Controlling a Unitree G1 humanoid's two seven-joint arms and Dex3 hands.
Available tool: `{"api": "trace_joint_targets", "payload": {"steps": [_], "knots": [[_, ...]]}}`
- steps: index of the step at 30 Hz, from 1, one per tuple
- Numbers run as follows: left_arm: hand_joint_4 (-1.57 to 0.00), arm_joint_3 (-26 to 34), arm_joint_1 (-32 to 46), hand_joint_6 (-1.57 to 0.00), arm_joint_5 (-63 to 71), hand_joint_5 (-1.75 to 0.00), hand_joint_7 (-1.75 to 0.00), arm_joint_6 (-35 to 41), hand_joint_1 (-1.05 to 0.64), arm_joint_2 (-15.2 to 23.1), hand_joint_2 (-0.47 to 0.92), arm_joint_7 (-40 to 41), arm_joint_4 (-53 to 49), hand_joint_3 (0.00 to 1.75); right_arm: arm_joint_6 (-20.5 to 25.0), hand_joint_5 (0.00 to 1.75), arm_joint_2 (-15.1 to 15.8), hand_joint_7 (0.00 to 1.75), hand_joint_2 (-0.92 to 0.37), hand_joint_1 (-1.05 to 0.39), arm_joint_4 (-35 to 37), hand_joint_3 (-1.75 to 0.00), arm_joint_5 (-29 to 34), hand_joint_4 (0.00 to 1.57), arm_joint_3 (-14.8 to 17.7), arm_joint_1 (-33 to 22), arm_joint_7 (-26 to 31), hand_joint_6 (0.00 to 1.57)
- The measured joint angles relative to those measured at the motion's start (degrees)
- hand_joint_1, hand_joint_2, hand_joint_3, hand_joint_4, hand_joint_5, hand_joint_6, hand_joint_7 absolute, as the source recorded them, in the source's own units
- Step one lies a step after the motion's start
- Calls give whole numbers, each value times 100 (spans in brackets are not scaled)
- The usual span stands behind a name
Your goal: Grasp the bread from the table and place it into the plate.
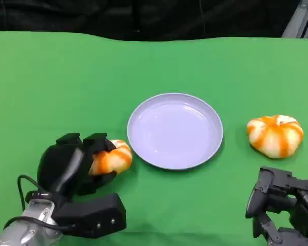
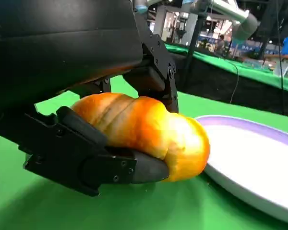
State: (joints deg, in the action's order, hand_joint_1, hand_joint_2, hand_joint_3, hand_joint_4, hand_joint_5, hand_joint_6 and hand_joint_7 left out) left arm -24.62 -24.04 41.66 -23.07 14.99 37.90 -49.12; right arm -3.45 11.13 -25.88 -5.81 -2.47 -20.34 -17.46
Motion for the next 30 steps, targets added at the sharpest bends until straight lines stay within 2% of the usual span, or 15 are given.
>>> {"api": "trace_joint_targets", "payload": {"steps": [6,9,11,16,19,20,23,25,28,30], "knots": [[-82,111,-4,-89,-70,-166,-122,-40,-10,31,61,-1,294,90,-22,175,0,159,-67,-1,6,-105,38,75,-1,1,3,67],[-77,162,-5,-87,-76,-174,-130,-41,-10,33,61,-3,449,89,-24,175,0,159,-67,0,7,-105,38,74,-1,0,3,66],[-78,197,-9,-80,-98,-174,-145,-60,-10,32,62,-4,576,89,-32,175,0,159,-67,-1,9,-105,36,74,0,1,0,66],[-78,216,-62,-77,-107,-175,-152,-74,-10,-4,63,-26,847,89,-32,175,0,159,-67,-1,9,-106,36,74,7,0,1,66],[-81,215,-98,-83,-105,-175,-140,-60,-10,-30,61,-82,907,90,-33,175,0,159,-67,0,10,-106,36,74,11,-5,3,66],[-82,206,-143,-89,-97,-171,-126,-44,-9,-74,61,-138,949,87,-34,175,0,159,-67,0,11,-106,36,74,15,-14,4,66],[-84,157,-428,-96,-69,-165,-108,38,-9,-254,62,-353,1160,79,-64,175,-2,158,-67,0,15,-105,36,73,5,-1,1,66],[-85,106,-641,-99,-45,-163,-101,134,-9,-370,63,-455,1196,75,-67,175,-2,158,-67,-1,15,-105,35,73,6,-9,2,65],[-83,-25,-891,-96,51,-164,-107,228,-11,-547,66,-547,1125,70,-66,175,-2,158,-67,-1,12,-104,37,73,3,-31,3,65],[-89,-103,-1052,-101,125,-151,-95,257,-10,-670,68,-565,940,66,-65,175,-2,158,-67,-1,5,-104,39,74,-7,-41,5,66]]}}
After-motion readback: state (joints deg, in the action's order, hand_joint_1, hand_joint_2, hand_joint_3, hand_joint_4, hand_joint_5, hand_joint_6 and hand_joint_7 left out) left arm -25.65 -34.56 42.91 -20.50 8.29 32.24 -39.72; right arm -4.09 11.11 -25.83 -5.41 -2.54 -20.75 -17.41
